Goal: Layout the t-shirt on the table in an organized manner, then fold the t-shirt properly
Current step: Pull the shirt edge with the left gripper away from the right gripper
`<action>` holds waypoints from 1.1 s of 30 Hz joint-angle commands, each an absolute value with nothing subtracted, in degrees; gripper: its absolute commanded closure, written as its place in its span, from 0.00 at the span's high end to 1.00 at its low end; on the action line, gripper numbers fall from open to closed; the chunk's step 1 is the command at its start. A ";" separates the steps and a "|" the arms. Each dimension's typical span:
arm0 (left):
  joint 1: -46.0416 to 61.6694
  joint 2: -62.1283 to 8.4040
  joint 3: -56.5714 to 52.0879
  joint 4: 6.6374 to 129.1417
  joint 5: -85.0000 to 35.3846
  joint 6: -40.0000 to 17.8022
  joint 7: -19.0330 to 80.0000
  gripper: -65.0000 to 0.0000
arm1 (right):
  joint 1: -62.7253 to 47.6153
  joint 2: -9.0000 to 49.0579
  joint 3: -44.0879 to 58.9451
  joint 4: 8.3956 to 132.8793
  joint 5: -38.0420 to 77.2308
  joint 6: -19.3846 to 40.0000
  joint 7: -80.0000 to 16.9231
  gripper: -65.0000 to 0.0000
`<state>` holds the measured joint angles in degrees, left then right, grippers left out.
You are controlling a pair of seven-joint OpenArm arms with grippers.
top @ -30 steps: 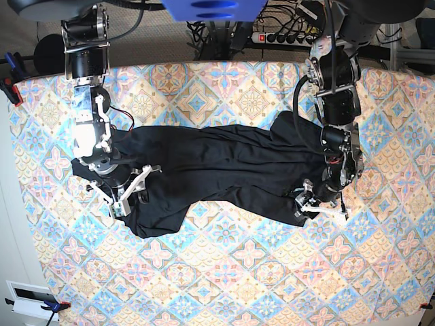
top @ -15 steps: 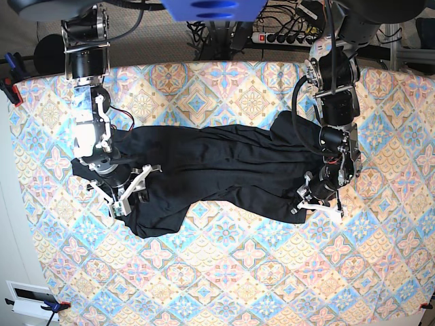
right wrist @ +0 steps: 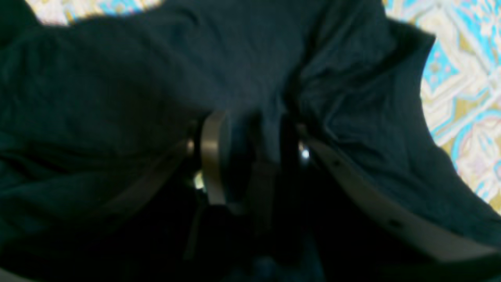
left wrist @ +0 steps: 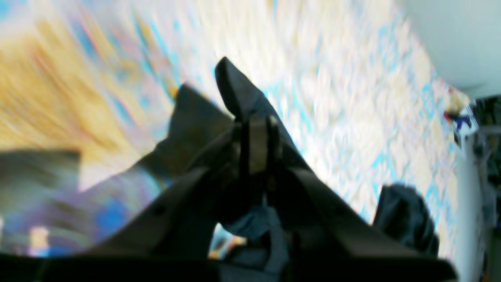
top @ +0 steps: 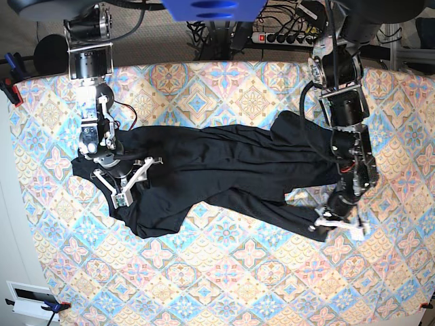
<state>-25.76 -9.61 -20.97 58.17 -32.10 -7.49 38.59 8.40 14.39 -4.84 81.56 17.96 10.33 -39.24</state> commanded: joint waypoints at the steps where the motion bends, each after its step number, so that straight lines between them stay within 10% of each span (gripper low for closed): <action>1: -27.12 -10.68 -22.81 59.03 -32.48 -7.60 37.76 0.00 | 9.71 14.73 -4.62 82.42 18.42 10.59 -37.76 0.31; 33: -27.56 -17.71 -24.92 58.77 -31.96 -7.43 29.76 0.00 | 8.40 14.73 -4.44 82.59 18.33 10.59 -37.85 0.31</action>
